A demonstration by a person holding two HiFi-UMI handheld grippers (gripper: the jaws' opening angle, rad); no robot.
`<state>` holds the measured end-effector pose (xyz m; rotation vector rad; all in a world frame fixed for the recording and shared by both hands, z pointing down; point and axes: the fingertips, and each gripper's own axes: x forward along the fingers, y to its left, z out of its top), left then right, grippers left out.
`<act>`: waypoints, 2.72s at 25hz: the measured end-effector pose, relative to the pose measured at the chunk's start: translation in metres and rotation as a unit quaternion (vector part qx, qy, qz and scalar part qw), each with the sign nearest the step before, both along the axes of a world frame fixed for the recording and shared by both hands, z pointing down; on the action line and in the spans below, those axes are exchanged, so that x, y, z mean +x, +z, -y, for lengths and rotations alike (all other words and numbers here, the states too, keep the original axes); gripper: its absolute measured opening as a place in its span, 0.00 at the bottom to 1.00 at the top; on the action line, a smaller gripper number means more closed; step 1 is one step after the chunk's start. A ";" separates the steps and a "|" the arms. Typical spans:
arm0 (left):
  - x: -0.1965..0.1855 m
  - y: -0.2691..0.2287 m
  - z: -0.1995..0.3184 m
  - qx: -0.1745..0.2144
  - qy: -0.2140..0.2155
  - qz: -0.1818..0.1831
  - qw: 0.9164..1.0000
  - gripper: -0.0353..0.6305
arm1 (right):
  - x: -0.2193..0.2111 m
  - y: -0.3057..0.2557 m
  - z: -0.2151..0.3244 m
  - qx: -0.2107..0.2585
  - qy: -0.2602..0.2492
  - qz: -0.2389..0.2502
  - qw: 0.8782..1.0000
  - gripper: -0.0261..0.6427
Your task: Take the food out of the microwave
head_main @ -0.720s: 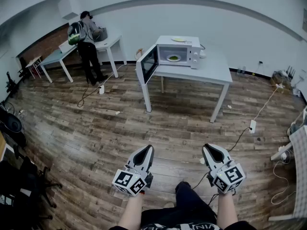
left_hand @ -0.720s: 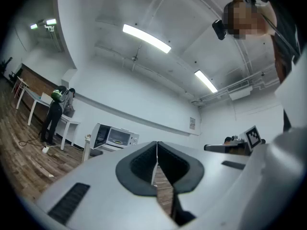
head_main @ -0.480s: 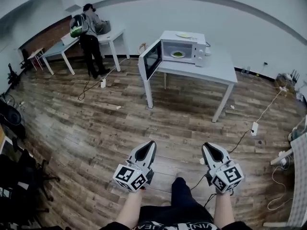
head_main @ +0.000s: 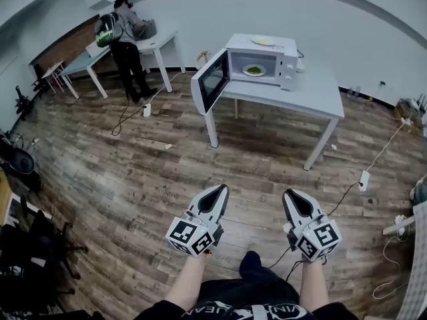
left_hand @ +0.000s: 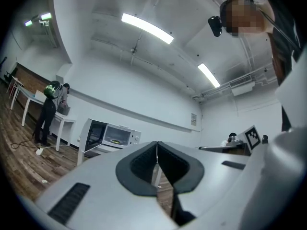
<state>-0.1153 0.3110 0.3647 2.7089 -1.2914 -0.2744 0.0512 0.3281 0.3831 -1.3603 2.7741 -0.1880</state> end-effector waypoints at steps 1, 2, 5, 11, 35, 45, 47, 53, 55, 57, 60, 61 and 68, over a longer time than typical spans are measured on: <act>0.003 0.000 0.011 -0.002 -0.001 -0.001 1.000 0.07 | 0.002 0.001 0.010 -0.003 -0.001 0.001 1.000 0.11; 0.006 0.001 0.021 -0.004 -0.002 -0.001 1.000 0.07 | 0.004 0.002 0.020 -0.006 -0.003 0.001 1.000 0.11; 0.015 0.002 0.050 -0.010 -0.005 0.002 1.000 0.07 | 0.009 0.005 0.051 -0.014 -0.011 0.004 1.000 0.11; 0.027 0.006 0.099 -0.014 -0.018 0.001 1.000 0.07 | 0.011 0.004 0.103 -0.013 -0.038 0.001 0.999 0.11; 0.047 0.030 0.199 -0.040 -0.057 -0.008 0.998 0.07 | 0.039 0.034 0.203 -0.047 -0.070 0.020 0.996 0.11; 0.057 0.026 0.294 -0.037 -0.031 -0.018 0.999 0.07 | 0.035 0.028 0.289 -0.051 -0.058 0.012 0.997 0.11; 0.058 0.027 0.313 -0.040 -0.026 -0.017 0.999 0.07 | 0.032 0.029 0.306 -0.054 -0.057 0.011 0.997 0.11; 0.053 0.027 0.365 -0.046 -0.015 -0.019 0.999 0.07 | 0.027 0.031 0.353 -0.064 -0.044 0.014 0.997 0.11; 0.051 0.028 0.381 -0.047 -0.012 -0.021 0.999 0.07 | 0.025 0.032 0.368 -0.067 -0.041 0.013 0.997 0.11; 0.050 0.029 0.397 -0.048 -0.008 -0.024 0.999 0.07 | 0.023 0.032 0.383 -0.068 -0.038 0.011 0.997 0.11; 0.051 0.031 0.418 -0.047 0.003 -0.021 0.999 0.07 | 0.019 0.034 0.406 -0.070 -0.034 0.013 0.997 0.11; 0.049 0.032 0.425 -0.047 0.005 -0.020 0.999 0.07 | 0.016 0.034 0.414 -0.070 -0.034 0.015 0.997 0.11; 0.042 0.038 0.464 -0.048 0.022 -0.013 0.999 0.07 | -0.014 0.034 0.460 -0.060 -0.046 0.015 0.997 0.11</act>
